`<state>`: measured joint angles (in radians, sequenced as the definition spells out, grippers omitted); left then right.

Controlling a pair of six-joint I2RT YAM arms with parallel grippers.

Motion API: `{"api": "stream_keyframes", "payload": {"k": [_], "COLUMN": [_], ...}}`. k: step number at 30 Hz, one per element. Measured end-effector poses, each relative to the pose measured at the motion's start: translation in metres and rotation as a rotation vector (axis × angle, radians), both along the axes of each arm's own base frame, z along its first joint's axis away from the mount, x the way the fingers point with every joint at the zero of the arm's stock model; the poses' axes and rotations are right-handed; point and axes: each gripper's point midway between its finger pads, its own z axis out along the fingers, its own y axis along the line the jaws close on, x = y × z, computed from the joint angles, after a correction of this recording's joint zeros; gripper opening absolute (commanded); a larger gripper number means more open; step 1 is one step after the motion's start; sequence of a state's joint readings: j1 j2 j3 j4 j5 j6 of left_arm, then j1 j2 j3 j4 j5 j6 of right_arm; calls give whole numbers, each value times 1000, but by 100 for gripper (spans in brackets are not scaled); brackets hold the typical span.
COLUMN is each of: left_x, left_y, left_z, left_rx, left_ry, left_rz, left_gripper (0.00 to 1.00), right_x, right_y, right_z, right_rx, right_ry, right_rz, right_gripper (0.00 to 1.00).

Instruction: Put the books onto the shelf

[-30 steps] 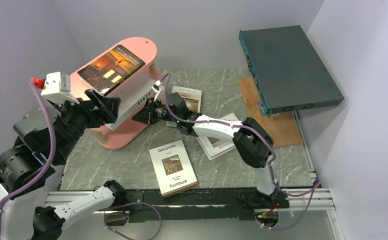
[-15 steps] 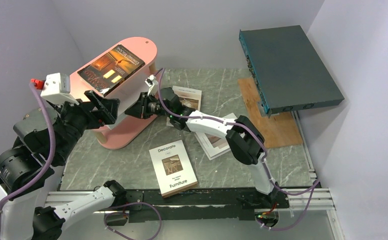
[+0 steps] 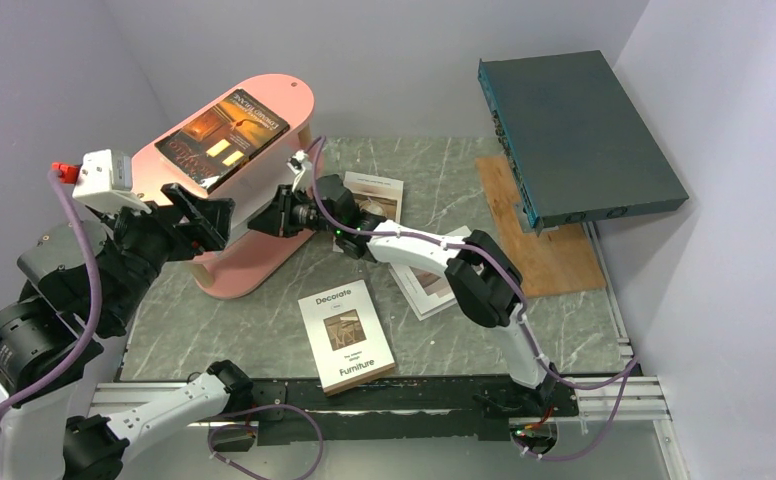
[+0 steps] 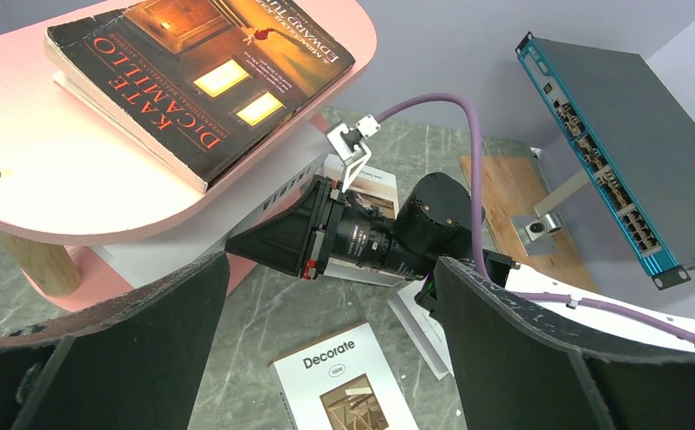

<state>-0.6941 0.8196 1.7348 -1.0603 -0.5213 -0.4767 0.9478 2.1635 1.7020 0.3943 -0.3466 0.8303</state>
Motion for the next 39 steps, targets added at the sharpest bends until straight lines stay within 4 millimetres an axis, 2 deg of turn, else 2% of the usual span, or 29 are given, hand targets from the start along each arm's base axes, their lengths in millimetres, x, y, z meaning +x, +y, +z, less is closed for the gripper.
{"api": "stream_keyframes", "payload": {"k": [2, 5, 7, 8, 11, 14, 15, 17, 20, 22, 25, 29, 32, 36, 39], "left_x": [0, 0, 0, 0, 1, 2, 3, 6, 13, 19, 28, 39, 47, 61, 62], "left_y": [0, 0, 0, 0, -1, -2, -3, -6, -13, -19, -30, -51, -74, -100, -110], "left_z": [0, 0, 0, 0, -1, -4, -5, -6, -8, -12, -20, -31, -35, -55, -70], "left_rx": [0, 0, 0, 0, 2, 9, 13, 19, 28, 36, 56, 102, 139, 187, 204], "left_ry": [0, 0, 0, 0, 3, 10, 15, 20, 30, 40, 66, 119, 165, 235, 276], "left_rz": [0, 0, 1, 0, 0, -1, -2, -5, -10, -19, -34, -97, -176, -250, -291], "left_gripper": [92, 92, 92, 92, 92, 93, 93, 93, 93, 93, 93, 93, 93, 93, 93], "right_x": [-1, -7, -14, -18, -24, -17, -10, 21, 69, 82, 75, 66, 67, 67, 72], "right_y": [-2, -12, -26, -35, -62, -101, -118, -163, -222, -249, -262, -280, -313, -350, -359], "right_z": [-2, -15, -23, -25, -14, 10, 15, 18, -1, -25, -54, -81, -97, -98, -93], "right_rx": [-1, -32, -62, -80, -109, -106, -103, -123, -221, -321, -432, -556, -682, -778, -779], "right_ry": [0, 14, 18, 17, -14, -43, -45, -36, -7, 31, 72, 91, 78, 55, 47], "right_rz": [-1, -7, -18, -29, -69, -140, -171, -275, -445, -510, -508, -512, -573, -643, -666], "right_gripper": [15, 19, 26, 34, 49, 60, 63, 71, 78, 80, 81, 86, 92, 93, 93]}}
